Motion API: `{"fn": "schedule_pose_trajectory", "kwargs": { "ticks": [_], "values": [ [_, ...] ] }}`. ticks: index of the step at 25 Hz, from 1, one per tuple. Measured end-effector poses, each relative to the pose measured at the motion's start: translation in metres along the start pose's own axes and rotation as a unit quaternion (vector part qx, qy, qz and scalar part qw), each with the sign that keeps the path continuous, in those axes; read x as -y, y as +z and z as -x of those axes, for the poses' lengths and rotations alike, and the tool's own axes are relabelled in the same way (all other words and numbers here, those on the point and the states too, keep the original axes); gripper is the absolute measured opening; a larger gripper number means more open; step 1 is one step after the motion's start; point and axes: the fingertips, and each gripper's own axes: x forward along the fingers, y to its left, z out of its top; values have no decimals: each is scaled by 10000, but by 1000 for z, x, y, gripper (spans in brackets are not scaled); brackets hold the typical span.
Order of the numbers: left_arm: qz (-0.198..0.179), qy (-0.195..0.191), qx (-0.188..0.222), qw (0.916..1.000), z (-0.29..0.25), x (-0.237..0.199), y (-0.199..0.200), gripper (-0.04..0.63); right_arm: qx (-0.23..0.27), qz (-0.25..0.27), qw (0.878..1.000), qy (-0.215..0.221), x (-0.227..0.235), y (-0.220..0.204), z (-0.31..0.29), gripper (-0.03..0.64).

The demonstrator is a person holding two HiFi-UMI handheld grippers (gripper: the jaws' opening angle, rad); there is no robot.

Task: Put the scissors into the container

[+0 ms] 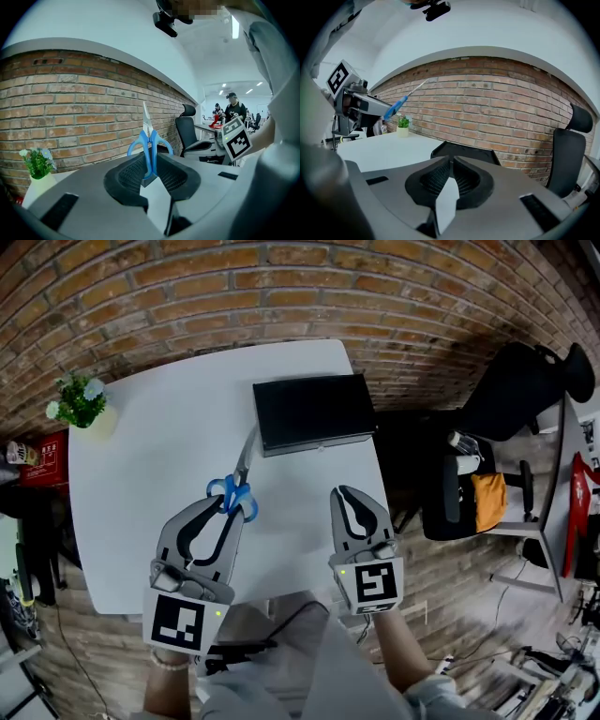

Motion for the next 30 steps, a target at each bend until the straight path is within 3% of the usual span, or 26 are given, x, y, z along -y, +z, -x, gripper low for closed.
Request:
{"fn": "schedule_pose_trajectory", "kwargs": {
  "ticks": [15,19,30],
  "values": [
    [192,423,-247,9986,-25,-12,-21,92,-764,-156,9968,170,26,-62,-76,50],
    [213,473,-315,9982,-31,-15,-25,92,-903,-175,9954,263,29,-73,-94,108],
    [282,571,-397,9972,-39,-18,-32,92,-1201,-167,9923,266,34,-94,-122,112]
  ]
}}
